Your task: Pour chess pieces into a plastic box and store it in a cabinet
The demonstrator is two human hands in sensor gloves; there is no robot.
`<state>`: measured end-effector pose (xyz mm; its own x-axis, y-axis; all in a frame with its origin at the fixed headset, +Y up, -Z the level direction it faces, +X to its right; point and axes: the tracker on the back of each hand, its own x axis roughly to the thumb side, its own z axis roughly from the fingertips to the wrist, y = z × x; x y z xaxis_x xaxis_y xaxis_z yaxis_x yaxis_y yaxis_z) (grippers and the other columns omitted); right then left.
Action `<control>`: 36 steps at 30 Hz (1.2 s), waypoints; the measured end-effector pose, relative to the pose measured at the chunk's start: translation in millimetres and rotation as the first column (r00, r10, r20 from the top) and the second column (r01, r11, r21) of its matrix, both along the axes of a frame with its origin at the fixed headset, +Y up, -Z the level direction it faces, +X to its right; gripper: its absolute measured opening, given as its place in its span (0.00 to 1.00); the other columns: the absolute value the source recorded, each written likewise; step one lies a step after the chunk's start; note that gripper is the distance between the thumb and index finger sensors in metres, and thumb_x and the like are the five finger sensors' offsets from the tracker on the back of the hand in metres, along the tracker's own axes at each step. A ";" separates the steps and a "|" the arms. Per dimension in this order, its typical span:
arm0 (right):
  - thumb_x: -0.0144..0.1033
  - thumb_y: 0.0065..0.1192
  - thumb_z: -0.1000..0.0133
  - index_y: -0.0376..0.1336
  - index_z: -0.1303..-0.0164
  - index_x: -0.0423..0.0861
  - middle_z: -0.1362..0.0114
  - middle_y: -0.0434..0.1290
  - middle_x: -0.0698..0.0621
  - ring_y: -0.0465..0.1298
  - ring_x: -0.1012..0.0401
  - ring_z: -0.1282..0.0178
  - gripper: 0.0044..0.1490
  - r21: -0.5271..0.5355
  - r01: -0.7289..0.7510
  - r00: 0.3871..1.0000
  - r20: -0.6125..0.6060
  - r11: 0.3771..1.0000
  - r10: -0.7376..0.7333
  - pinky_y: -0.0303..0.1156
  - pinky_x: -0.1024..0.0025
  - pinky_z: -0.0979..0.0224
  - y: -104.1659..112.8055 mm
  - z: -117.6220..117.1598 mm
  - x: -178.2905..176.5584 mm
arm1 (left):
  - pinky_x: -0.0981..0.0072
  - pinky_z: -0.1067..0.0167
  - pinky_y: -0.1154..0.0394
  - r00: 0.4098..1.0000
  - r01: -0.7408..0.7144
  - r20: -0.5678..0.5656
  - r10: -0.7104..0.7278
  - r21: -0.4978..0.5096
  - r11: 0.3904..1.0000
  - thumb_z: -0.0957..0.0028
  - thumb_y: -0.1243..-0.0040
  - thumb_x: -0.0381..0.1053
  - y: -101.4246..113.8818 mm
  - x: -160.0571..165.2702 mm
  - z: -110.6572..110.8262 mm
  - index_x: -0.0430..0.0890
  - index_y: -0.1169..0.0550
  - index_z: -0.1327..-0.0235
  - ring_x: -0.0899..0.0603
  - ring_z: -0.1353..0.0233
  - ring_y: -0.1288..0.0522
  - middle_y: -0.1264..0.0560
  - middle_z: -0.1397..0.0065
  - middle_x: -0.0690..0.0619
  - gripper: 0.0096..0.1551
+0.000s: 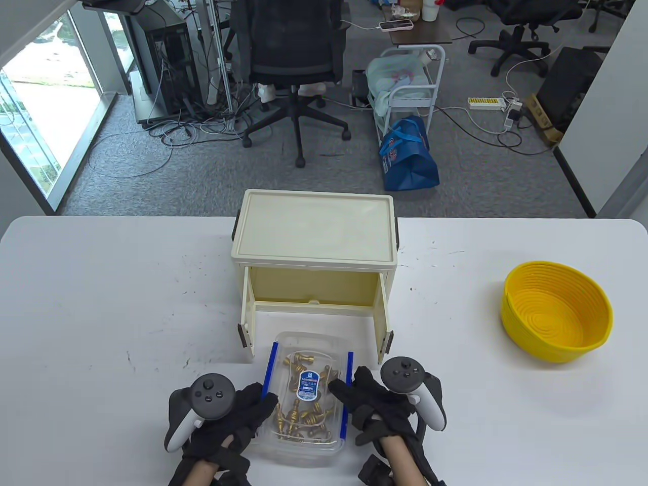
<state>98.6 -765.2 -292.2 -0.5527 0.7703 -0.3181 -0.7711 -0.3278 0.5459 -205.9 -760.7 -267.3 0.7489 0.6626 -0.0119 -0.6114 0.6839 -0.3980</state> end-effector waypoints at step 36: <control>0.54 0.75 0.43 0.53 0.25 0.36 0.33 0.68 0.39 0.77 0.46 0.47 0.50 0.034 0.344 0.878 0.343 0.939 -0.334 0.80 0.63 0.46 20.6 49.5 7.6 | 0.50 0.44 0.19 0.952 -0.302 -0.010 0.305 0.101 0.948 0.26 0.58 0.64 26.1 -39.7 0.4 0.32 0.35 0.12 0.33 0.38 0.20 0.25 0.26 0.30 0.44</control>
<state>106.2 -744.7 -242.7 -0.1147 0.8794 -0.4621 -0.9715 -0.0021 0.2370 -245.6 -734.6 -266.9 0.5123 0.8575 0.0476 -0.8051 0.4989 -0.3210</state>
